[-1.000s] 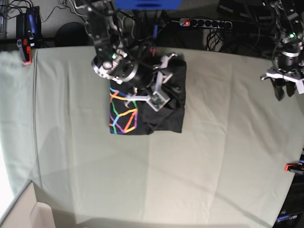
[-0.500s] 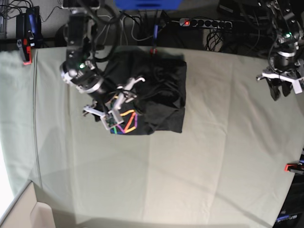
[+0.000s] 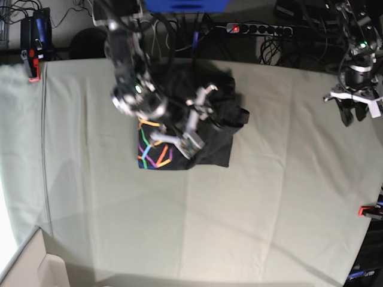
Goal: Layout the t-shirt on the table in an organized manner, then fold the t-shirt properly
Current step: 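Grasp the strip's other end with the right gripper and fold it over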
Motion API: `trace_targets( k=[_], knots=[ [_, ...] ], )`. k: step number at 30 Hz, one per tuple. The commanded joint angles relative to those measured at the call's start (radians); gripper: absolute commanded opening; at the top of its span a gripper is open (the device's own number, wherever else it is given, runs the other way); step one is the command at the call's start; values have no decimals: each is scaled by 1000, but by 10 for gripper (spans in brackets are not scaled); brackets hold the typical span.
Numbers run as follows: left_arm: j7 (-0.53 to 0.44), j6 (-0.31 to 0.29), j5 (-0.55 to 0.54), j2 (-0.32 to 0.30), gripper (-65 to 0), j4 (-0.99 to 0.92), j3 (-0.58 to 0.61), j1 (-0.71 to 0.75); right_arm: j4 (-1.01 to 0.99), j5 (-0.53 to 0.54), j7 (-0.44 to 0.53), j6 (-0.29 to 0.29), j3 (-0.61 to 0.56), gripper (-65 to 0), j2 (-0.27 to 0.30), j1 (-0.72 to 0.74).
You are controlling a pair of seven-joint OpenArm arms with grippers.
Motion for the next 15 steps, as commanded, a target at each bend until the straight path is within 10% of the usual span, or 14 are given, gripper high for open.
trace_targets(
  k=[1, 15],
  knots=[
    [-27, 0, -6, -11, -415, 22, -7, 3, -9, 19, 26, 6, -5, -279, -7, 37],
    [-27, 0, -9, -14, -415, 21, -8, 26, 106, 196, -100, 6, 127, -278, -7, 23]
  ],
)
